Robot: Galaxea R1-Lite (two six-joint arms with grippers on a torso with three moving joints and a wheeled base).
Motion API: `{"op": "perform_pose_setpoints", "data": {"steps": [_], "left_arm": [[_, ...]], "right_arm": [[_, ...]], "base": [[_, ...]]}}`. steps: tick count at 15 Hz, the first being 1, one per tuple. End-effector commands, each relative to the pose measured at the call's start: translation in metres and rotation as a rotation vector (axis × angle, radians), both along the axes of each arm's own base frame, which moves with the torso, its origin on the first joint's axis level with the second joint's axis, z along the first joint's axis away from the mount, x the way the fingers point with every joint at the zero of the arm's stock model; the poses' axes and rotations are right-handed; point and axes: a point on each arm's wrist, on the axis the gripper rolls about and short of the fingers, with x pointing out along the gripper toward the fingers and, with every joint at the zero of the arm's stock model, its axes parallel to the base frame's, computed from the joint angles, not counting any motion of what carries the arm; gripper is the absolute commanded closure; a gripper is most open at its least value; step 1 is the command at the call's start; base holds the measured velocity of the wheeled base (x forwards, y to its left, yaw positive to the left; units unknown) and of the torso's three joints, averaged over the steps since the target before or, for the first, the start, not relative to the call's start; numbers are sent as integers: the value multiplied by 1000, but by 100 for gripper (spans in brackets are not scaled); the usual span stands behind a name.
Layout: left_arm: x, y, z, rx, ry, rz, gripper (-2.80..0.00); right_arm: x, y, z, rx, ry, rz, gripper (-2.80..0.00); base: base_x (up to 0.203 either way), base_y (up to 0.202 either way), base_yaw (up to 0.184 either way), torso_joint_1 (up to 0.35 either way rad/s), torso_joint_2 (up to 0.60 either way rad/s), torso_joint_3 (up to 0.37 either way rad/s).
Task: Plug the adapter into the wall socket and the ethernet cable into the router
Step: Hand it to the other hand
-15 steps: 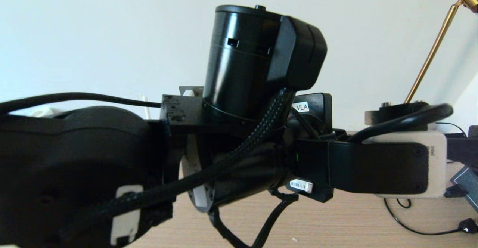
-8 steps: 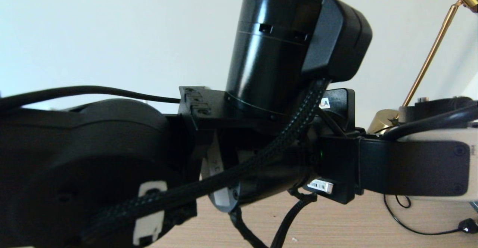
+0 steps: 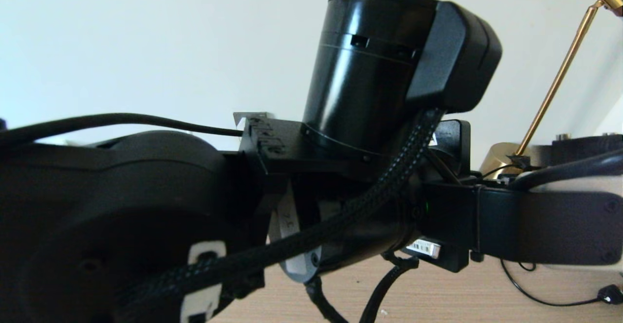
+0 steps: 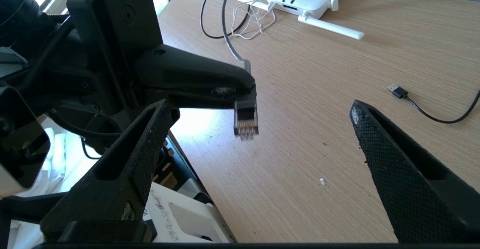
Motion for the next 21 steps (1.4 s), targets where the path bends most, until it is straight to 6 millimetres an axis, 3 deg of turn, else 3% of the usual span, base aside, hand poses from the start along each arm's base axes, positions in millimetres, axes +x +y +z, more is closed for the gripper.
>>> {"op": "perform_pose_setpoints", "data": {"steps": [1, 3, 4, 18, 20, 21], "left_arm": [[0, 0, 0, 3, -5, -1, 0], [0, 0, 0, 2, -6, -2, 0], [0, -1, 0, 2, -6, -2, 0], [-8, -7, -2, 1, -8, -22, 0], [-9, -7, -1, 0, -8, -24, -280], [-10, -7, -2, 0, -8, -26, -280]], "right_arm": [[-1, 0, 0, 3, 0, 6, -280], [-1, 0, 0, 2, 2, 6, -280], [-1, 0, -1, 1, 3, 6, 0], [-2, 0, -1, 4, 6, 7, 0], [-2, 0, -3, 3, 10, 8, 0], [-4, 0, -2, 5, 7, 8, 0]], "base": [[0, 0, 0, 0, 0, 0], [0, 0, 0, 0, 0, 0], [0, 0, 0, 0, 0, 0], [0, 0, 0, 0, 0, 0], [0, 0, 0, 0, 0, 0], [0, 0, 0, 0, 0, 0]]}}
